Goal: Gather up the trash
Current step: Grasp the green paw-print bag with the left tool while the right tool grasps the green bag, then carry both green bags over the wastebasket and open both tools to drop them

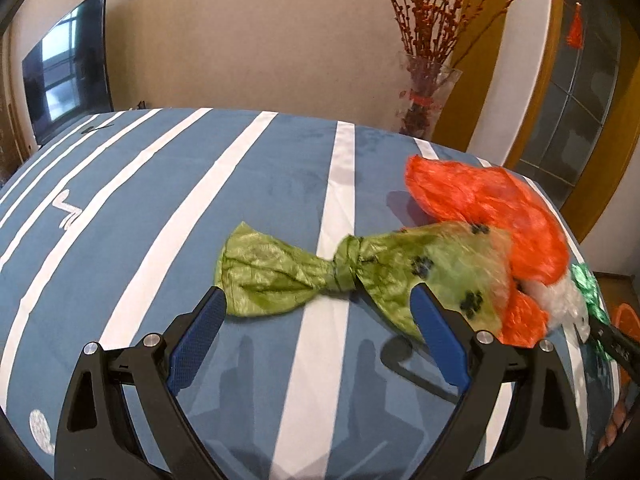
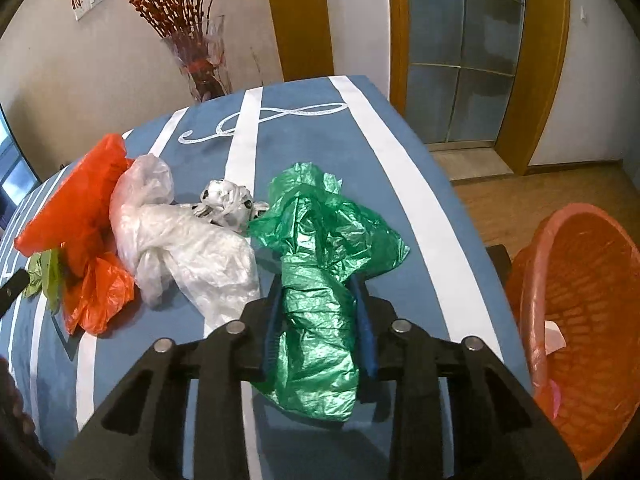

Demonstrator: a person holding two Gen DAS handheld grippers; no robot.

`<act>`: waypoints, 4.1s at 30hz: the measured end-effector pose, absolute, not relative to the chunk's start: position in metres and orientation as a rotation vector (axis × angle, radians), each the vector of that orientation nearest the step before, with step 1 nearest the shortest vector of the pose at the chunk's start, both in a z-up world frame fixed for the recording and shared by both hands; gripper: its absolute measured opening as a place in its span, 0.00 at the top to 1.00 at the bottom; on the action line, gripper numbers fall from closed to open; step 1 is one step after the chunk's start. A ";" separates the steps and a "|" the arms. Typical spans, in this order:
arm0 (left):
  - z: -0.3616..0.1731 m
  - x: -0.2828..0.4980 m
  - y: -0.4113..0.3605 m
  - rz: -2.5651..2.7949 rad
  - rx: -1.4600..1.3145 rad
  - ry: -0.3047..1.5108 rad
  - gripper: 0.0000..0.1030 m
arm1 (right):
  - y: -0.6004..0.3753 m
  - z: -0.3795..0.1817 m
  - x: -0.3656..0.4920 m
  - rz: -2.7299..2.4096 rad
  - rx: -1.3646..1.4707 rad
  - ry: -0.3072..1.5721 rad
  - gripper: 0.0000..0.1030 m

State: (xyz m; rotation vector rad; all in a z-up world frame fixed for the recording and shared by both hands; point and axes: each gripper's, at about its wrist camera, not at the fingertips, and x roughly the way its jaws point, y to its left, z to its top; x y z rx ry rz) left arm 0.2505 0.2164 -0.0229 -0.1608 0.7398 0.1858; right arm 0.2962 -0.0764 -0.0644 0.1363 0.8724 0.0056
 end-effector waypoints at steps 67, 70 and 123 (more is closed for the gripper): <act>0.054 0.177 0.054 -0.214 -0.088 0.620 0.84 | -0.164 0.009 0.133 -0.070 0.210 0.641 0.71; 0.052 0.174 0.030 -0.255 -0.074 0.620 0.84 | -0.177 0.011 0.124 -0.101 0.214 0.626 0.71; -0.030 0.211 -0.185 -0.598 -0.007 0.863 0.54 | -0.337 -0.035 0.125 -0.309 0.431 0.597 0.56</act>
